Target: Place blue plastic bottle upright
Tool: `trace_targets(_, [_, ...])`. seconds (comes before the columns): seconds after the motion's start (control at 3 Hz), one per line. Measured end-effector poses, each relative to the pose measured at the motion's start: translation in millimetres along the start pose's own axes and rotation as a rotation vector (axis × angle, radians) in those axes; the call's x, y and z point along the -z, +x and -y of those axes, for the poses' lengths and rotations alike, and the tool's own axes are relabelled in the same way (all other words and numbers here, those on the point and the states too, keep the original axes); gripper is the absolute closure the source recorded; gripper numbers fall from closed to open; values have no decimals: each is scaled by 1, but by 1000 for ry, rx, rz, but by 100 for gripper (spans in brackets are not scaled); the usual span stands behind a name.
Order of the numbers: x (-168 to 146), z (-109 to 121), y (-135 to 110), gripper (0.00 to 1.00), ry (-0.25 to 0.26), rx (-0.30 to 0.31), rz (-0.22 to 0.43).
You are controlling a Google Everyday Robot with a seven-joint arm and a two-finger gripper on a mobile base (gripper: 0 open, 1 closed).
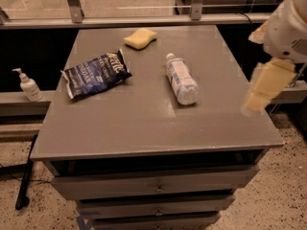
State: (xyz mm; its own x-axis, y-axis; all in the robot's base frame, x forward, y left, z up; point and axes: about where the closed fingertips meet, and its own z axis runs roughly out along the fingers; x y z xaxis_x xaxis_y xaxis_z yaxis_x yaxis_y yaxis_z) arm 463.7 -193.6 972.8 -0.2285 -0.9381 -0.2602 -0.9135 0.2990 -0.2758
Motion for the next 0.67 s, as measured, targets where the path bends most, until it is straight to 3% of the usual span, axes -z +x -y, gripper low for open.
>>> trace_targets(0.33, [-32,27,-37,0,15,-59,41])
trace_targets(0.67, [-63,52,-67,0,18,-160,61])
